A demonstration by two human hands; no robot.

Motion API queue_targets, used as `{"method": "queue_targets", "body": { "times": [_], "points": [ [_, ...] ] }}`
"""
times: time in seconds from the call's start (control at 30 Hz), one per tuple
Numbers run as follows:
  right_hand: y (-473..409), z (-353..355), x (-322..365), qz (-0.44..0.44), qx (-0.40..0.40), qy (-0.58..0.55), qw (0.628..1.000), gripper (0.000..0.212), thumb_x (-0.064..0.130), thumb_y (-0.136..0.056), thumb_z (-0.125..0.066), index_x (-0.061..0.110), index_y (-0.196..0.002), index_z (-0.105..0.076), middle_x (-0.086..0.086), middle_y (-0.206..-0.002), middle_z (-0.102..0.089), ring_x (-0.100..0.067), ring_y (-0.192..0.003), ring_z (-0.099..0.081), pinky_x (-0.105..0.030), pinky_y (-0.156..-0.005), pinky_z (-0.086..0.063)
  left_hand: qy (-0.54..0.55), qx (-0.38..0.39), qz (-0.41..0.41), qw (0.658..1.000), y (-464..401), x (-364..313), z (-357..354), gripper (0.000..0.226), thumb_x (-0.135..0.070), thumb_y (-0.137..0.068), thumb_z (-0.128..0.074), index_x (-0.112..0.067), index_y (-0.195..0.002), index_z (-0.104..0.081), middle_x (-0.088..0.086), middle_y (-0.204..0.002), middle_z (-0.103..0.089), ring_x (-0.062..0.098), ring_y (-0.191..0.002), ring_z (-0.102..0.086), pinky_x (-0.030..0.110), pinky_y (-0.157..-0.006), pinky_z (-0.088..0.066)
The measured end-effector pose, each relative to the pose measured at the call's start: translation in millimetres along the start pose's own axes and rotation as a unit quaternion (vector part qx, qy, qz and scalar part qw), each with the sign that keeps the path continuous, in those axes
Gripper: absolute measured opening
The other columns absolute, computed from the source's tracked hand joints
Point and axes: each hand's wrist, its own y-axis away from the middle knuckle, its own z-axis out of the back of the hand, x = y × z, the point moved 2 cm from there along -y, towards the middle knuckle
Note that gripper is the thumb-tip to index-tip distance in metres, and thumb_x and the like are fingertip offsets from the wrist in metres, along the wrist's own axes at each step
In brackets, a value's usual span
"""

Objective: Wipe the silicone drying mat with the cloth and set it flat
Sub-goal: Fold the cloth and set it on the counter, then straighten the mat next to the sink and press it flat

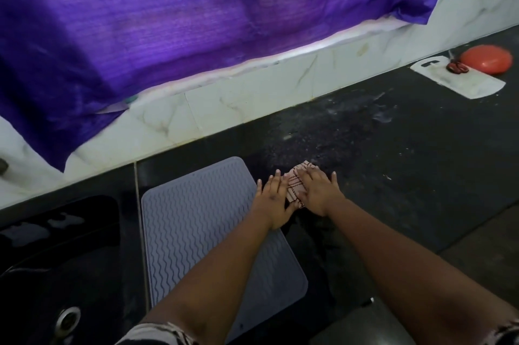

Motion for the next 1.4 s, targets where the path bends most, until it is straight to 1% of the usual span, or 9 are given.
{"method": "queue_targets", "body": {
  "times": [0.1,0.2,0.4,0.53,0.67,0.83,1.1,1.23,1.4],
  "points": [
    [22,11,16,0.025,-0.112,-0.050,0.992,0.058,0.024,-0.086,-0.051,0.020,-0.142,-0.035,-0.010,-0.144,-0.037,-0.029,-0.134,-0.035,-0.046,-0.113,-0.029,0.067,-0.071,0.037,0.995,27,4,3,0.080,-0.051,-0.094,-0.046,-0.017,-0.155,-0.005,0.010,-0.162,-0.006,0.029,-0.148,-0.009,0.048,-0.120,-0.001],
    [50,5,39,0.084,-0.128,-0.079,0.985,0.045,0.019,-0.080,-0.056,0.016,-0.124,-0.049,-0.010,-0.121,-0.047,-0.028,-0.111,-0.048,-0.041,-0.094,-0.044,0.066,-0.091,0.054,0.992,63,13,8,0.080,-0.047,-0.090,-0.054,-0.019,-0.153,-0.014,0.006,-0.157,-0.017,0.026,-0.143,-0.020,0.044,-0.116,-0.022],
    [103,-26,94,0.225,-0.014,-0.055,0.973,0.032,0.023,-0.080,-0.065,0.008,-0.108,-0.062,-0.013,-0.110,-0.056,-0.028,-0.103,-0.053,-0.039,-0.091,-0.046,0.050,-0.087,0.141,0.985,154,36,4,0.079,-0.049,-0.081,-0.062,-0.012,-0.143,-0.030,0.011,-0.141,-0.033,0.029,-0.130,-0.036,0.040,-0.103,-0.039],
    [139,-50,123,0.304,0.056,0.000,0.951,0.061,0.055,-0.071,-0.071,0.015,-0.115,-0.059,-0.008,-0.111,-0.055,-0.023,-0.102,-0.055,-0.032,-0.087,-0.044,0.054,-0.049,0.184,0.980,218,49,-7,0.085,-0.059,-0.070,-0.069,-0.010,-0.131,-0.038,0.011,-0.131,-0.038,0.030,-0.124,-0.040,0.038,-0.099,-0.040],
    [167,-68,133,0.331,0.052,0.116,0.935,0.080,0.074,-0.063,-0.053,0.023,-0.125,-0.049,-0.002,-0.117,-0.049,-0.022,-0.111,-0.046,-0.038,-0.089,-0.043,0.079,0.049,0.162,0.982,260,49,-22,0.098,-0.061,-0.058,-0.071,-0.007,-0.133,-0.037,0.012,-0.134,-0.034,0.028,-0.131,-0.034,0.034,-0.109,-0.033],
    [180,-71,140,0.328,0.066,0.166,0.928,0.068,0.058,-0.072,-0.057,0.019,-0.126,-0.043,-0.005,-0.121,-0.045,-0.026,-0.114,-0.042,-0.041,-0.088,-0.046,0.016,0.051,0.152,0.987,274,40,-33,0.078,-0.040,-0.074,-0.075,-0.008,-0.134,-0.036,0.012,-0.141,-0.028,0.029,-0.135,-0.027,0.044,-0.107,-0.037],
    [188,-73,159,0.218,0.022,0.208,0.953,0.056,0.014,-0.084,-0.059,0.018,-0.134,-0.035,-0.007,-0.132,-0.041,-0.029,-0.123,-0.041,-0.045,-0.092,-0.044,-0.119,0.015,0.162,0.979,265,42,-27,0.045,-0.015,-0.098,-0.042,-0.005,-0.141,-0.032,0.018,-0.147,-0.030,0.033,-0.132,-0.034,0.044,-0.105,-0.034],
    [164,-49,161,0.108,0.106,0.130,0.980,0.040,0.010,-0.090,-0.052,0.011,-0.129,-0.050,-0.010,-0.138,-0.048,-0.029,-0.125,-0.048,-0.040,-0.105,-0.041,-0.086,0.143,0.222,0.961,251,63,-14,0.051,-0.014,-0.097,-0.049,-0.003,-0.145,-0.033,0.018,-0.149,-0.037,0.033,-0.132,-0.043,0.045,-0.110,-0.035],
    [102,41,200,0.049,0.157,0.167,0.972,0.044,0.016,-0.085,-0.061,0.005,-0.127,-0.056,-0.016,-0.136,-0.053,-0.033,-0.120,-0.053,-0.039,-0.094,-0.044,-0.049,0.190,0.203,0.959,223,95,80,0.039,-0.016,-0.091,-0.055,-0.008,-0.129,-0.056,0.013,-0.133,-0.055,0.032,-0.117,-0.055,0.043,-0.101,-0.044]
  ]
}}
